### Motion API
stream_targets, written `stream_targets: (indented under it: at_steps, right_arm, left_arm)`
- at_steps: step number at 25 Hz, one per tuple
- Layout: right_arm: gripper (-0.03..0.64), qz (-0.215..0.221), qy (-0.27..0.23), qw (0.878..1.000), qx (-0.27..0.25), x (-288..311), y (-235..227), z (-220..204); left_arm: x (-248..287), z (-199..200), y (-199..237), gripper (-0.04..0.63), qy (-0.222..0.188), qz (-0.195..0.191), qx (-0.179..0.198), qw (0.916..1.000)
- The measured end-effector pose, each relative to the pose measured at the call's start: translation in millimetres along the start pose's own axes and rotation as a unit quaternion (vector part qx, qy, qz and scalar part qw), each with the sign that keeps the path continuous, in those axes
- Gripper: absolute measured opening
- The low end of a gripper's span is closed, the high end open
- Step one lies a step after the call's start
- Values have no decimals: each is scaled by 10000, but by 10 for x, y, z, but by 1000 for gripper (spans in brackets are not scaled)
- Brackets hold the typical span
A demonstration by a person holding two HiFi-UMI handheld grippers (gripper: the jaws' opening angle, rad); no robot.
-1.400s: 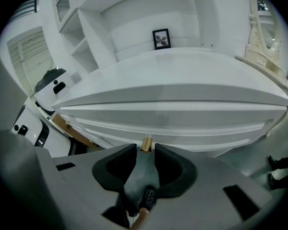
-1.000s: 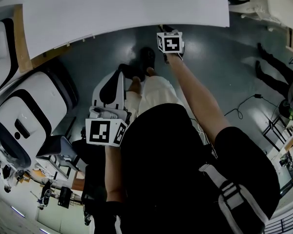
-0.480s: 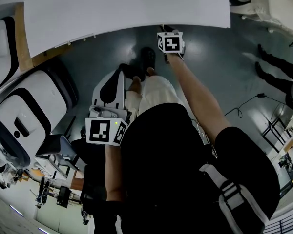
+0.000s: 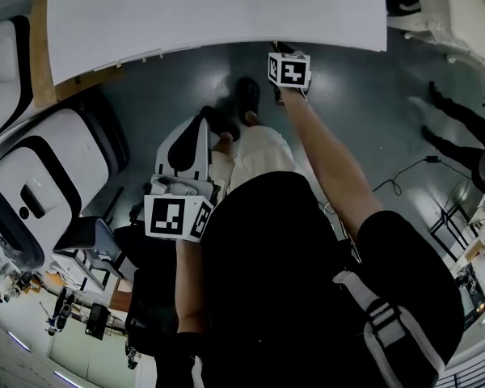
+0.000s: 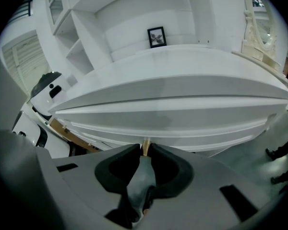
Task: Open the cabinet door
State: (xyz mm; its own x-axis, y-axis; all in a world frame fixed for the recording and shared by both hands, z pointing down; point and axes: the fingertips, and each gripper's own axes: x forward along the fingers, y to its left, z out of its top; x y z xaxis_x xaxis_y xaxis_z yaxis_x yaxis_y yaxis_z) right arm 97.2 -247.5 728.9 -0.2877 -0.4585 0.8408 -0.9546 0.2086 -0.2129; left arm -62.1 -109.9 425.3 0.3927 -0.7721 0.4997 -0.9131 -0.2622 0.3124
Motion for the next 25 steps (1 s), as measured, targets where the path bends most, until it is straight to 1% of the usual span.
stream_targets:
  at_steps: [8,16,25]
  right_arm:
    - [89,15,25,10000,24,-50,52,-63]
    - [89,-98,97,9999,43,-171,85,-311]
    - [89,-201,75,9997,144,-272,145,-584]
  left_arm:
    - [-54,2,29,23,-5,-75,36,10000]
    - [-164,-5,88,23,-24,-175,120,9998]
    - [-298,-115,129,23,46,-348,232,9991]
